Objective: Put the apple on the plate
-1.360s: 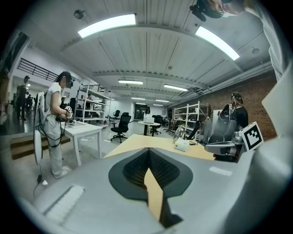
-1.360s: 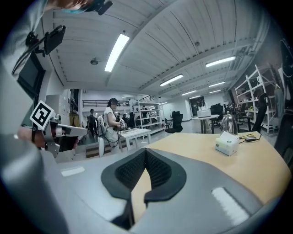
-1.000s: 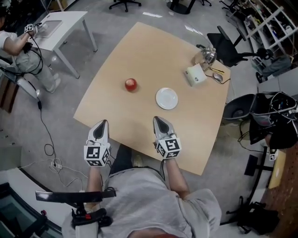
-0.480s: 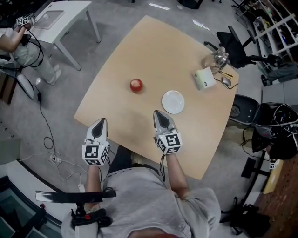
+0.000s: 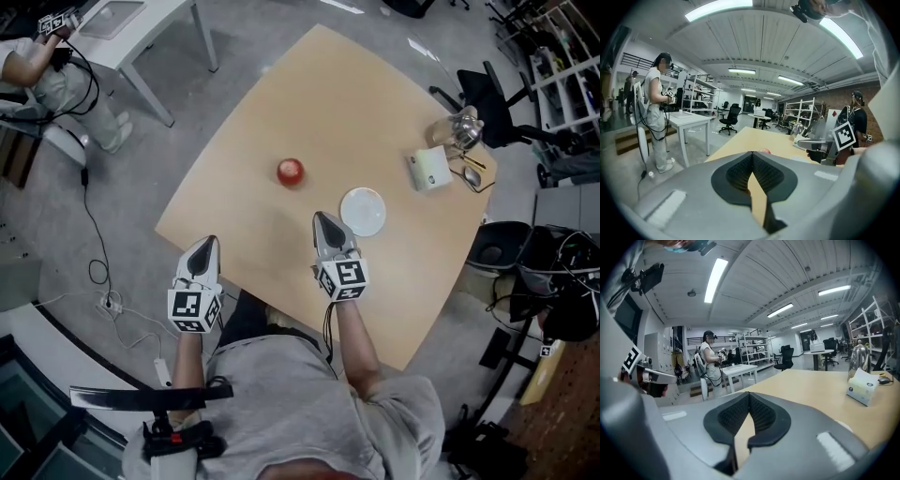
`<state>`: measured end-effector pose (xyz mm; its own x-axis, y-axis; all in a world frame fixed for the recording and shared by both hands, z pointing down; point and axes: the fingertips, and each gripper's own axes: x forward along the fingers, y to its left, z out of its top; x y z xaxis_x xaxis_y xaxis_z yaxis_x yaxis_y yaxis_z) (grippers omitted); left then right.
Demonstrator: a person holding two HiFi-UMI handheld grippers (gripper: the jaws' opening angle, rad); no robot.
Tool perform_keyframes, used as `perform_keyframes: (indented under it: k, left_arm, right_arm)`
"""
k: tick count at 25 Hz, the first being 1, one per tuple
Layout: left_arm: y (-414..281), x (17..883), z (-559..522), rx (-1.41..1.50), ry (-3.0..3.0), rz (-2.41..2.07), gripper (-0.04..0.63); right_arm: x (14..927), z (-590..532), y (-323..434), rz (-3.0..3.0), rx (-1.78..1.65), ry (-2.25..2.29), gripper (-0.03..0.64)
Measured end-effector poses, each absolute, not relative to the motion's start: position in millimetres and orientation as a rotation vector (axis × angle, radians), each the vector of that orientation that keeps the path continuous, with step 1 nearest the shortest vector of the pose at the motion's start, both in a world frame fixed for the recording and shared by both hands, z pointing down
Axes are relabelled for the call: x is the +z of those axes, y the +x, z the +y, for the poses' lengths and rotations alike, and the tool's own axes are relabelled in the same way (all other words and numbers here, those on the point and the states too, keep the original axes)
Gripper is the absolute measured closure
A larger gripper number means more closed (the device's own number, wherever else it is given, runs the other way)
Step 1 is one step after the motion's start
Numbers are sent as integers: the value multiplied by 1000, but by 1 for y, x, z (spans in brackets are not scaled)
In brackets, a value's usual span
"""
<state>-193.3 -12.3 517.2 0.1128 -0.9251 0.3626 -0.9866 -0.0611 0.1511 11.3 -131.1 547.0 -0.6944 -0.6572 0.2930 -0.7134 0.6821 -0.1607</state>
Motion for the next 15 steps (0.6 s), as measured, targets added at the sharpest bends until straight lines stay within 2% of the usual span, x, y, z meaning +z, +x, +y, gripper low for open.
perform_keyframes:
  k: [15]
  left_arm:
    - [-208,536,-13,257,1984,-1868,577]
  right_arm:
    - [574,-170,-28,-2668,331,1012,609]
